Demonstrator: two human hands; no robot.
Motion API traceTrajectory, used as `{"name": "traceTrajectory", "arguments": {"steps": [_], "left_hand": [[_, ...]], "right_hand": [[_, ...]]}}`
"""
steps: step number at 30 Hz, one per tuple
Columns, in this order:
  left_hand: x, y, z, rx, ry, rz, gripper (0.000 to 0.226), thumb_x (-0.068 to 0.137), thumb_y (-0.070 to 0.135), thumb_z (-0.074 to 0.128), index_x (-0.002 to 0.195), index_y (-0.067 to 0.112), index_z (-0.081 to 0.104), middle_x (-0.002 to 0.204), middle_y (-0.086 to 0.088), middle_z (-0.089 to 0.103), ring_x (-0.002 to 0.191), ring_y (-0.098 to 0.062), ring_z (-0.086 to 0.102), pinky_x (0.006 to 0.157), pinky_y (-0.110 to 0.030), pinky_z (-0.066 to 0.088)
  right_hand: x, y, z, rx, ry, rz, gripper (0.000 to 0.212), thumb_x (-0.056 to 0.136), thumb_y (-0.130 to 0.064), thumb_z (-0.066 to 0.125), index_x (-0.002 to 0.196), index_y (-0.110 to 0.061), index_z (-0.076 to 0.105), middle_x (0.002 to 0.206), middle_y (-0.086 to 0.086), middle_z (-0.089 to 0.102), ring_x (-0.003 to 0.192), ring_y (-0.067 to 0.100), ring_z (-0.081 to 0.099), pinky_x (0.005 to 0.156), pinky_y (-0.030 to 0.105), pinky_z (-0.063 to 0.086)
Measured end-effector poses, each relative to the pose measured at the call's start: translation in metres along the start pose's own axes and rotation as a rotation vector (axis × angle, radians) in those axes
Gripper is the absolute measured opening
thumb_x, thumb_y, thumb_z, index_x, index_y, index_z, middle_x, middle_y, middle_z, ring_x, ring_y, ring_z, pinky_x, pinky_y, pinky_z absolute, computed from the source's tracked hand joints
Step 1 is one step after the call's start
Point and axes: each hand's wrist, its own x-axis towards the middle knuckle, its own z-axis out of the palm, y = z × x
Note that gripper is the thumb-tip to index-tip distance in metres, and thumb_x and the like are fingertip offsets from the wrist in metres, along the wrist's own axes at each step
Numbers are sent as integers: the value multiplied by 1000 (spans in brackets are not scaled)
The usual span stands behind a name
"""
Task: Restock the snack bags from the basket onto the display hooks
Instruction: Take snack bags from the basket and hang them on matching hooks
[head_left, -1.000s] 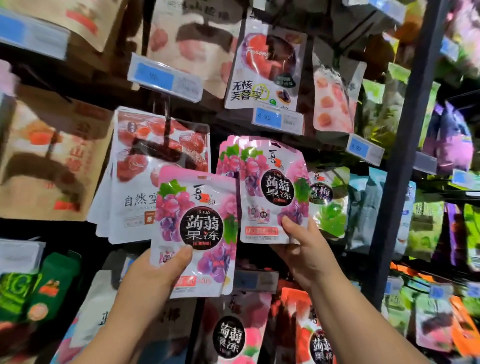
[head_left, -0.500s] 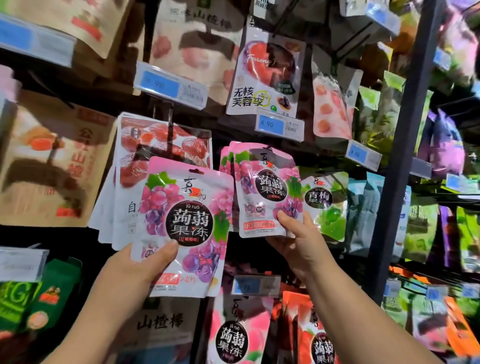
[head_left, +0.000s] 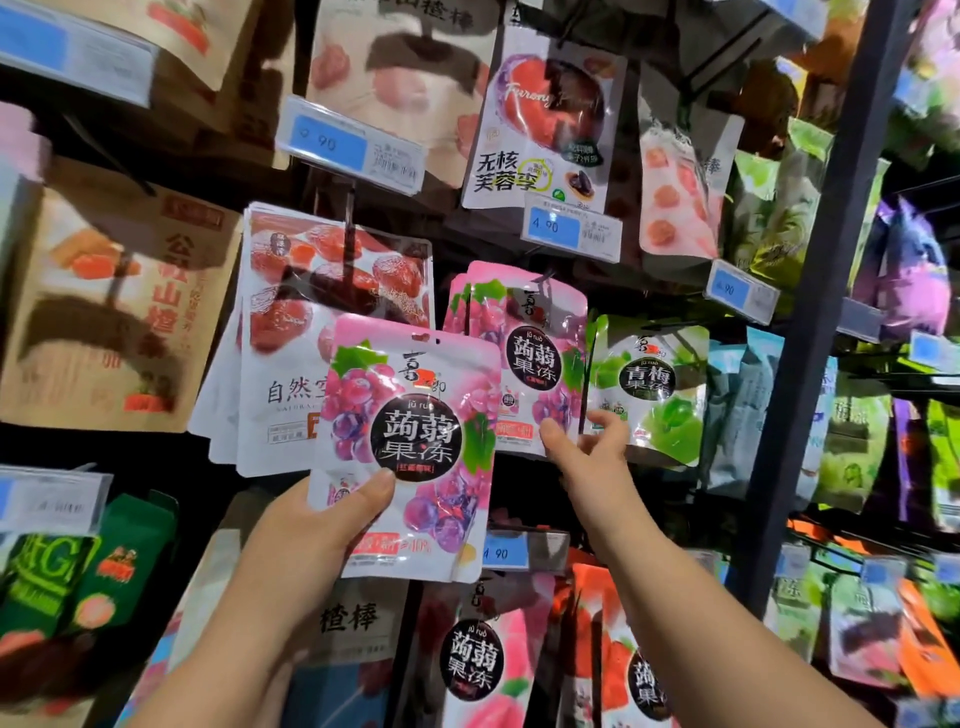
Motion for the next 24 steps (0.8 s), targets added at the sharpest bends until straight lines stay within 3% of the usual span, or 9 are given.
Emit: {"name": "traceTrajectory", "arguments": {"steps": [4,6,8,10,13,16,19,21,24], "left_hand": [[-2,-3,8,-31,-50,3,47,49,63,74,87,36,76,93,-5,78,94,-32,72,97,-61,48],[-4,-3,14,-43,-71,0,47,49,61,75,89,35,77,95,-5,77,93,-32,73,97,-60,49],[-6,-1,21,-48,-86,-4,46,50,58,75,88,34,77,94,-6,78,91,-31,73,96,-59,50],[-8,1,30,-49,-105,2,45,53,58,75,92,34,77,96,-4,77,93,-29,73,97,-58,50],[-11,4,42,-48,-124,4,37,65,52,78,96,33,76,99,-3,77,96,-28,73,97,-57,50],[-11,7,57,-49,-117,-3,26,74,42,78,97,31,76,98,-4,77,94,-28,73,96,-56,51],[-7,11,73,5,-94,9,30,69,51,75,91,31,76,93,-1,78,92,-25,73,93,-54,53],[-5,15,84,15,-95,20,22,78,45,75,91,29,77,92,0,78,91,-23,73,93,-53,54],[0,25,102,50,-102,55,31,76,49,70,97,28,76,94,4,77,92,-19,73,93,-49,55]], "right_hand": [[-29,-5,-1,-310,207,-283,69,75,-61,58,132,-29,36,125,-7,36,119,10,32,98,27,27],[-40,-10,-2,-360,207,-405,55,77,-68,48,120,-35,45,117,-15,42,114,4,35,95,21,28],[-45,-15,-5,-328,124,-428,42,79,-70,38,101,-39,53,102,-23,52,104,-1,42,87,15,32],[-51,-19,-6,-207,-27,-366,39,82,-69,42,93,-35,59,92,-15,60,98,2,51,82,17,39],[-56,-23,-9,-60,-227,-248,40,82,-64,53,100,-30,61,99,0,66,91,17,63,82,31,51],[-61,-27,-11,52,-320,-196,36,79,-50,70,112,-43,57,106,-8,71,83,6,68,61,16,51],[-59,-25,-18,123,-306,-150,57,75,-46,80,124,-47,51,115,-12,70,105,11,68,88,36,56],[-54,-27,-24,161,-283,-161,77,70,-50,80,137,-47,43,127,-11,65,117,14,63,103,46,49],[-43,-33,-30,227,-195,-193,88,78,-38,81,147,-50,27,141,-18,48,129,11,53,106,36,48]]}}
